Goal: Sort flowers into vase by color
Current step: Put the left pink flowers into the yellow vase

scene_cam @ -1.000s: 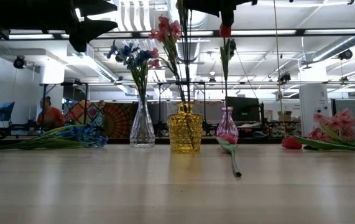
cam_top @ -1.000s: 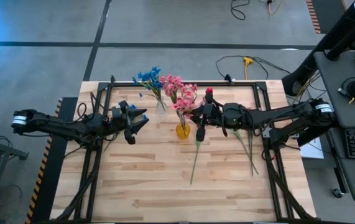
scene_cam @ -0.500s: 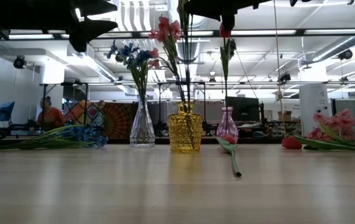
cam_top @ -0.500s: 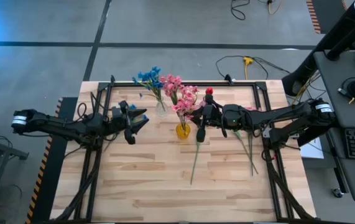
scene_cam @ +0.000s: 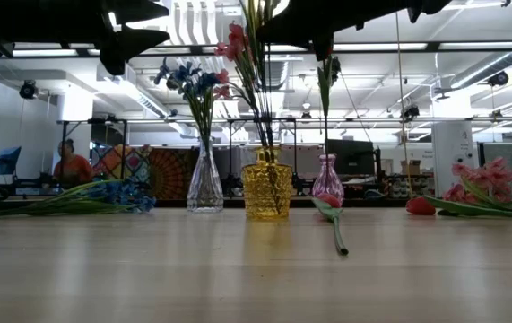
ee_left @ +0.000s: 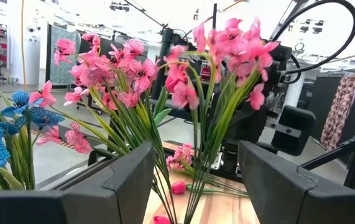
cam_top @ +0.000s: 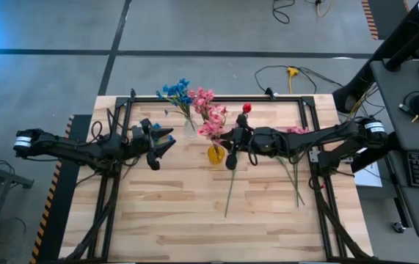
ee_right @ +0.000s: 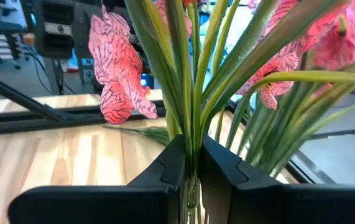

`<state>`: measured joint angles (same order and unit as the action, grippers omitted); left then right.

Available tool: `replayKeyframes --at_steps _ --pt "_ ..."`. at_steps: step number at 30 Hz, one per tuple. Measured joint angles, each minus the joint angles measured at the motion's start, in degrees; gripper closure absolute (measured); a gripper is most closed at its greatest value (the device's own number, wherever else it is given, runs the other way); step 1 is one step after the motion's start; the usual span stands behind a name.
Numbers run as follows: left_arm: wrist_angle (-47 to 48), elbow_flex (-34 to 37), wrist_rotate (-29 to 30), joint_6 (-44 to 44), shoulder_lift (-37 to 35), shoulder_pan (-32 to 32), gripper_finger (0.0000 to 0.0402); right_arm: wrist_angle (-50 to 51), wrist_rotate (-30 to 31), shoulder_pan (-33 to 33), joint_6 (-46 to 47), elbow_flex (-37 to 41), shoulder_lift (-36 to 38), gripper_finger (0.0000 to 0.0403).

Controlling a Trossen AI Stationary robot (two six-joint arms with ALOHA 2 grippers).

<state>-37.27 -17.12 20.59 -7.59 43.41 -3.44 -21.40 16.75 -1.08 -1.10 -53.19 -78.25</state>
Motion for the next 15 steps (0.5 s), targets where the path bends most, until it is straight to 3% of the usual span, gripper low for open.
replayKeyframes --at_steps 15 --pt "-0.01 0.00 0.01 0.01 0.01 0.00 0.0187 0.09 0.44 0.00 1.84 0.00 -0.27 0.0369"
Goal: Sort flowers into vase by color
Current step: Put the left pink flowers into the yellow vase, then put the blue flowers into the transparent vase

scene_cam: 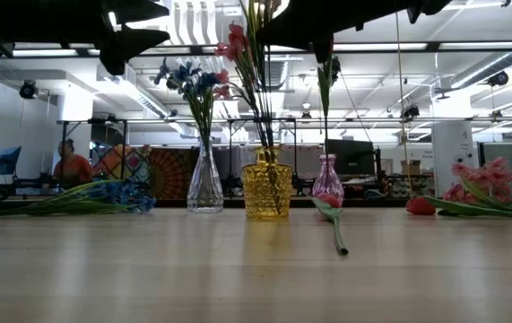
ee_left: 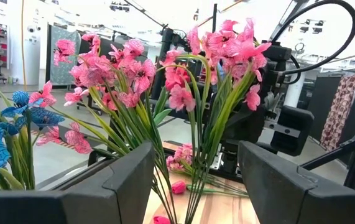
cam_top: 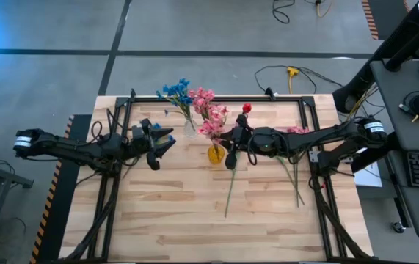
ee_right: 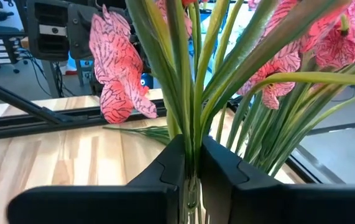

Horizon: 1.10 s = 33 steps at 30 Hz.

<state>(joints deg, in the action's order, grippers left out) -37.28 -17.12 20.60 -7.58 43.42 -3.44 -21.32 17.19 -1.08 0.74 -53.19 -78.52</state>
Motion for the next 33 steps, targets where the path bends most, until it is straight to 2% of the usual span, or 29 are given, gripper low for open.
replayKeyframes --at_steps 19,25,33 --pt "0.00 0.00 0.00 -0.02 0.00 0.01 0.0187 3.46 0.92 0.00 2.10 -0.46 0.20 0.0217" --pt "0.00 0.00 -0.02 -0.02 0.00 0.01 0.0187 7.83 0.90 -0.25 2.66 -1.78 0.92 0.0194" --pt "0.54 0.00 -0.02 -0.46 0.00 -0.22 0.0187 17.12 0.90 -1.32 4.72 -3.89 3.48 0.0190"
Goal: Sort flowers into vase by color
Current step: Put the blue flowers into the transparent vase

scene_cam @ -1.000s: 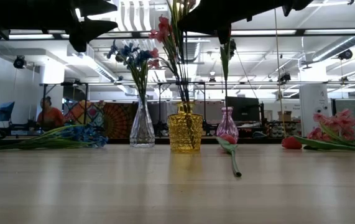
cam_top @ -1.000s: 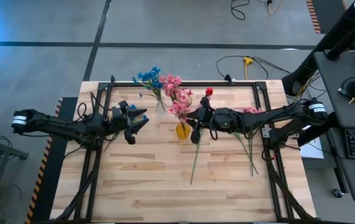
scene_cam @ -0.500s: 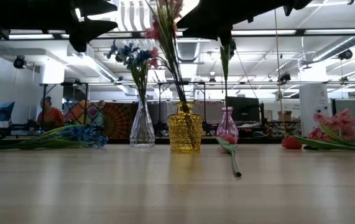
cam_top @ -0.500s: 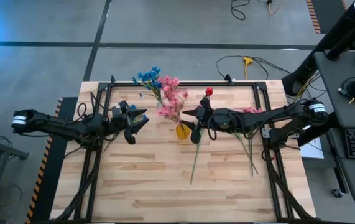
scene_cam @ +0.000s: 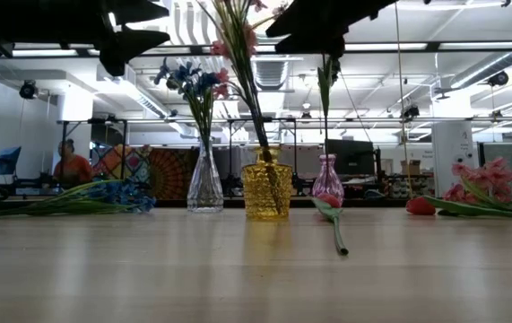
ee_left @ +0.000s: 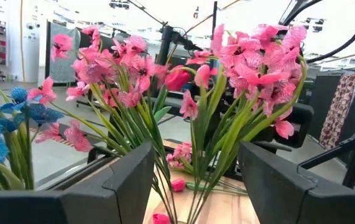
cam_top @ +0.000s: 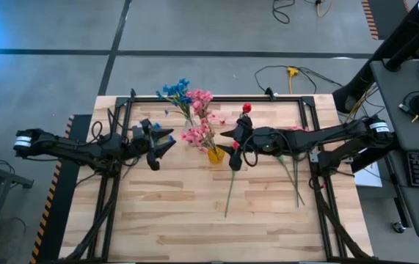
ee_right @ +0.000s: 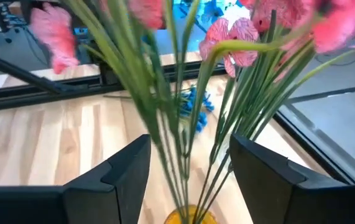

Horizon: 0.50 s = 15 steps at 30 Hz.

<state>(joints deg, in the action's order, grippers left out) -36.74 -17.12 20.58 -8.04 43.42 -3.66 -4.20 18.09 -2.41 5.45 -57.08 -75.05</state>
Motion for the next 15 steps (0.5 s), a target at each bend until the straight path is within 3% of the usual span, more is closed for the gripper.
replayKeyframes --at_steps 6,15 --pt "0.07 -0.02 -0.09 -3.88 0.09 -3.78 0.0186 3.67 -0.02 -2.23 1.26 0.00 2.72 0.0190" --pt "0.90 -3.28 0.33 -8.56 3.19 -16.72 0.0186 8.54 -0.02 -5.62 1.64 0.02 6.70 0.0190"
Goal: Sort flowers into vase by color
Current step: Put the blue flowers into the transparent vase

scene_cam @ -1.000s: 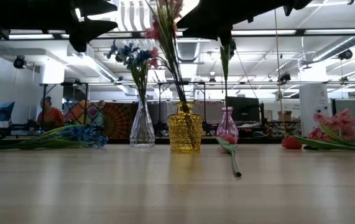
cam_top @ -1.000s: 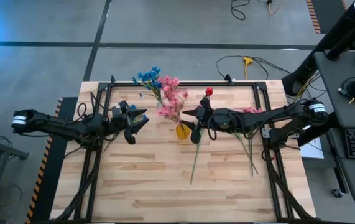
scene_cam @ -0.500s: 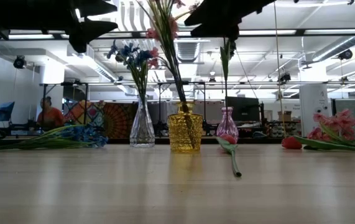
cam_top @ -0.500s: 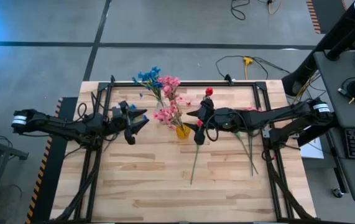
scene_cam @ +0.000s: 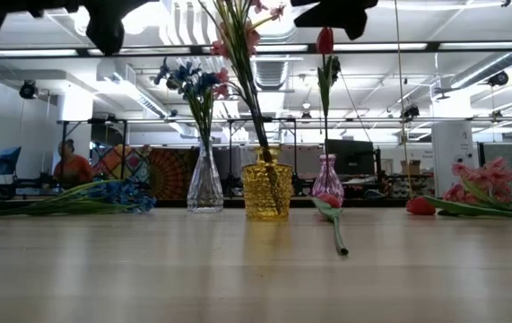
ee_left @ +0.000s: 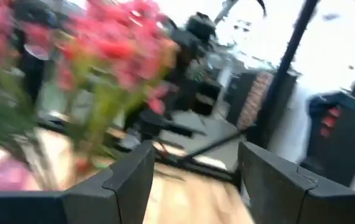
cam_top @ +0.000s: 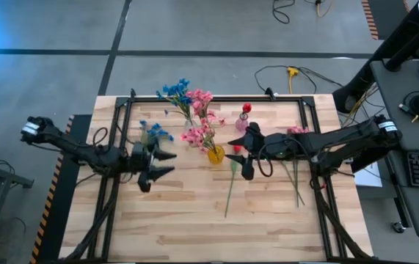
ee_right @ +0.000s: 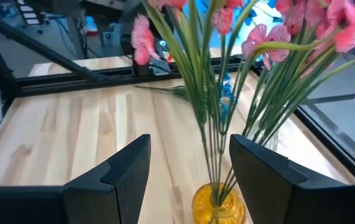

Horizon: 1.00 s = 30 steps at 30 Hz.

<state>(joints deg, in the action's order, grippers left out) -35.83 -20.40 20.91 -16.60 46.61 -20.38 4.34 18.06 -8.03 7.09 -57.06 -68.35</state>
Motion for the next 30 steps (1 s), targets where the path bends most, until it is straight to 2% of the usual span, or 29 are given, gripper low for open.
replayKeyframes --at_steps 3,5,8,11,15,19,25,30 --pt "8.48 -4.60 5.10 -1.94 2.50 -5.10 0.0186 1.33 0.00 -0.71 0.67 0.00 1.06 0.0190" --pt "20.54 -9.68 11.38 -6.43 3.99 -8.09 0.0186 2.71 0.02 -1.16 1.23 0.00 1.72 0.0190" --pt "47.85 -18.64 18.70 -21.64 7.31 -11.89 0.0186 4.51 0.02 -1.99 2.39 0.00 2.61 0.0190" --pt "71.74 -26.64 21.02 -38.80 12.21 -14.82 0.0186 5.28 0.00 -2.98 2.67 0.00 2.77 0.0190" --pt "92.51 -32.87 21.70 -54.73 19.24 -16.64 0.0186 5.29 -0.02 -3.90 2.53 0.02 2.76 0.0190" --pt "101.05 -35.45 14.91 -60.60 24.58 -16.64 0.0187 5.35 -0.04 -4.47 2.51 0.02 2.76 0.0190" --pt "101.77 -34.97 5.55 -60.80 28.91 -16.55 0.0187 5.90 -0.46 -4.51 2.78 0.02 2.76 0.0190" --pt "102.35 -33.84 1.82 -62.71 30.29 -15.04 0.0187 6.09 -1.22 -4.95 4.01 0.02 2.76 0.0190"
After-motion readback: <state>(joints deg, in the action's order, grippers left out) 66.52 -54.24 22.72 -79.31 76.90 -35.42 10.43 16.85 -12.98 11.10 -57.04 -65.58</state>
